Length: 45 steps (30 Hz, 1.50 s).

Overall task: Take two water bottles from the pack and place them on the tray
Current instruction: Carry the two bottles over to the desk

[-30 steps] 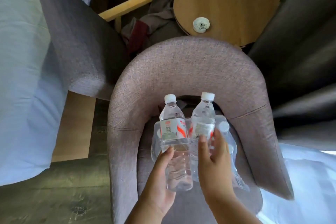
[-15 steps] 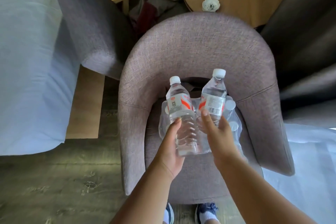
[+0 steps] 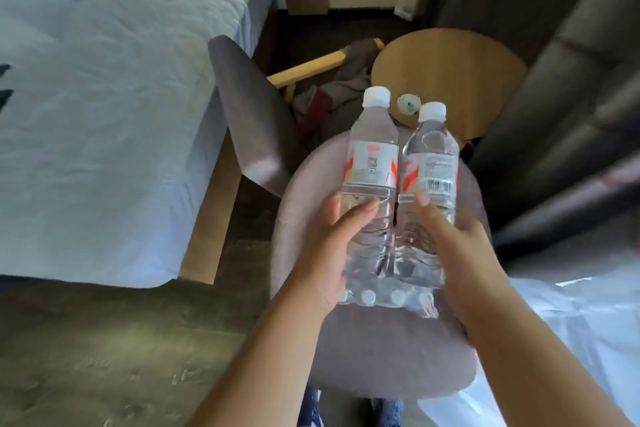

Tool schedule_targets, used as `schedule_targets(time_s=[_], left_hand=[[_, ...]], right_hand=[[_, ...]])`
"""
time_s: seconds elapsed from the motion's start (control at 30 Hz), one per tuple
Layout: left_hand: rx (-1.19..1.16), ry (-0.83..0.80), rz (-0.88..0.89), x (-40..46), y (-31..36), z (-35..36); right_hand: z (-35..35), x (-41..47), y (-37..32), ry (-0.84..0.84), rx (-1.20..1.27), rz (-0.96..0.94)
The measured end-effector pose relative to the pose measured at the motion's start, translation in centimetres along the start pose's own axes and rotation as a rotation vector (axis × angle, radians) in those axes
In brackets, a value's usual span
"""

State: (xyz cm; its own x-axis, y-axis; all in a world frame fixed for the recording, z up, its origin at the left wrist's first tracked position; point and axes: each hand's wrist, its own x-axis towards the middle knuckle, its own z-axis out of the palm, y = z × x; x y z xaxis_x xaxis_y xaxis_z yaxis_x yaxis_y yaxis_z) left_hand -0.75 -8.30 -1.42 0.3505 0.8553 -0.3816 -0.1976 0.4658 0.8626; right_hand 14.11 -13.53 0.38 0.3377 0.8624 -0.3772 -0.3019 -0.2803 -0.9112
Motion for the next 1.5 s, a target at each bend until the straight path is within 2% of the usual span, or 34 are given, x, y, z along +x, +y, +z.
schedule_targets(time_s=[0.2, 0.43, 0.63, 0.87, 1.1, 1.27, 1.5], left_hand=[[0.018, 0.004, 0.204, -7.4, 11.0, 5.5], [-0.05, -0.134, 0.388, -14.3, 20.8, 10.5], [-0.044, -0.234, 0.48, -17.1, 23.4, 12.2], [0.015, -0.186, 0.638, -18.2, 24.0, 13.5], [-0.054, -0.155, 0.601, -19.3, 23.0, 12.6], [0.004, 0.0, 0.61, -21.8, 22.0, 10.3], [0.01, 0.392, 0.649, -28.1, 22.5, 3.7]], right_hand=[[1.3, -7.3, -13.0, -0.043, -0.009, -0.228], [2.2, -14.7, -22.7, -0.113, -0.038, -0.484], [1.9, -17.8, -25.6, -0.119, -0.074, -0.606], [1.4, -18.1, -26.6, -0.117, -0.137, -0.645], [1.9, -17.9, -26.1, -0.256, -0.038, -0.601], [3.9, -17.9, -24.4, -0.415, -0.016, -0.533], [11.7, -20.4, -21.8, -0.707, -0.006, -0.423]])
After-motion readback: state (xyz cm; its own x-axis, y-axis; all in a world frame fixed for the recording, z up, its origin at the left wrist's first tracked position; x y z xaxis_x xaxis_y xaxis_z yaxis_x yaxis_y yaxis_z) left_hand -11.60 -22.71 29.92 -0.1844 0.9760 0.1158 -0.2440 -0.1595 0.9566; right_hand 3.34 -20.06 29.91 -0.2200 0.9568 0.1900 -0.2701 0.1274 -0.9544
